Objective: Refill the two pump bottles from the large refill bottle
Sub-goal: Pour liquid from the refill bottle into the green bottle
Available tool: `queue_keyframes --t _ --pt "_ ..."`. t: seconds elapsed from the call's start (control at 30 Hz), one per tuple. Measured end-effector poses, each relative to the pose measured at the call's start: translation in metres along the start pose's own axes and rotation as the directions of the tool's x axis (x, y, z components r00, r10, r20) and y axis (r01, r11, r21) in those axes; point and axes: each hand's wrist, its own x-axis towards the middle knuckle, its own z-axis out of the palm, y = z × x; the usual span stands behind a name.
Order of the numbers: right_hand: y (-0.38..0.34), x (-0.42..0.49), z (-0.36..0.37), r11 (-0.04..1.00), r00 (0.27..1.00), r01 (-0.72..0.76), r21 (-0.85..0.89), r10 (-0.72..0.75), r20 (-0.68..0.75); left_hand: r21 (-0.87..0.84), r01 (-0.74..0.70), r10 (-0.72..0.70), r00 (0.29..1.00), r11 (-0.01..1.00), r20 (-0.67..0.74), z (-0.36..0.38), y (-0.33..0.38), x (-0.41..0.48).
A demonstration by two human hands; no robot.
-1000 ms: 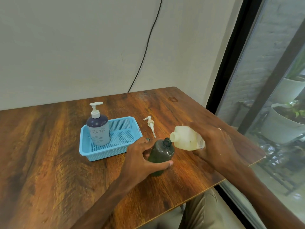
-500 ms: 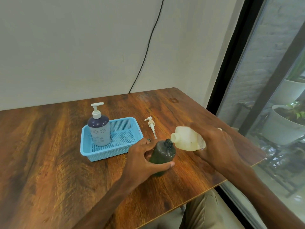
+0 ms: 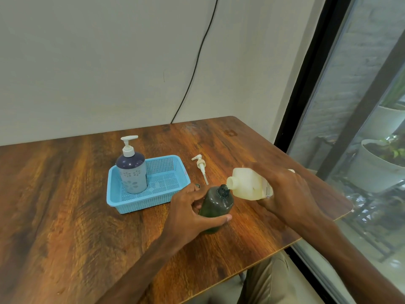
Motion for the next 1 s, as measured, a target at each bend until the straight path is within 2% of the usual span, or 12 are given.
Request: queue_keyframes --t 1.0 --pt "-0.0031 0.0017 -0.0027 0.999 0.997 -0.044 -0.016 0.045 0.055 -0.015 0.010 -0.010 1.000 1.000 -0.007 0.0032 -0.0024 -0.0003"
